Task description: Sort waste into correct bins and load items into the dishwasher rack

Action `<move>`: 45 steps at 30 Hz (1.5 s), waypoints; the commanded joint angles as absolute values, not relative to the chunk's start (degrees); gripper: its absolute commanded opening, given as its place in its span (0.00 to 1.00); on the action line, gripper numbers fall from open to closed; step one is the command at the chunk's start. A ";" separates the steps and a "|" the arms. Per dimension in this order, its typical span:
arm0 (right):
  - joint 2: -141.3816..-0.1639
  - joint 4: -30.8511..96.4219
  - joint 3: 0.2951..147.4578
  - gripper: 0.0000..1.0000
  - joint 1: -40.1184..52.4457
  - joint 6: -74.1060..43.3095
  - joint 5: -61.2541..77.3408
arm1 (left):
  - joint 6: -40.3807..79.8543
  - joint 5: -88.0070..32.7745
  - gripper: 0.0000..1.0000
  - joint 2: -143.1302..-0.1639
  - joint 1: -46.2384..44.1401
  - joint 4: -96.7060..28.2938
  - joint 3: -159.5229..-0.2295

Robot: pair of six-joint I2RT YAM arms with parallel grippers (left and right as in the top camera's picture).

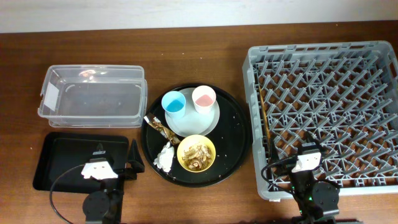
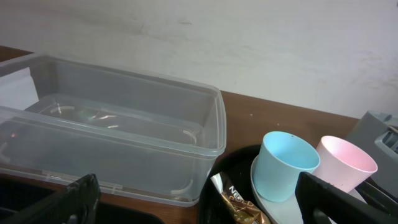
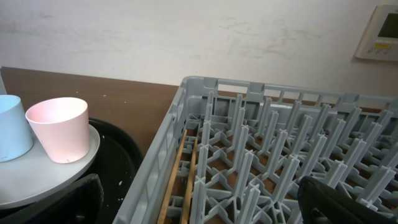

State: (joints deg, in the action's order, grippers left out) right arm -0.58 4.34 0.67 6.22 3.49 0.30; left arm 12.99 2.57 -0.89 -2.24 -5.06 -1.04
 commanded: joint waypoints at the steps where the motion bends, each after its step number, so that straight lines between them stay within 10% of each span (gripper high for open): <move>1: -0.25 4.54 0.32 0.98 6.68 3.60 0.67 | 11.88 2.79 1.00 -0.40 -2.33 -5.06 -0.78; 27: -0.25 4.54 0.32 0.98 6.68 3.60 0.67 | 11.92 -2.46 1.00 -0.40 -2.35 -4.43 -1.41; 44: -0.25 4.54 0.32 0.98 6.68 3.60 0.64 | 11.94 -10.35 0.99 -44.93 -2.37 -37.23 -59.40; 45: -0.25 4.54 0.32 0.99 6.68 3.60 0.67 | 14.59 -10.33 0.79 -46.70 -2.61 -36.73 -59.31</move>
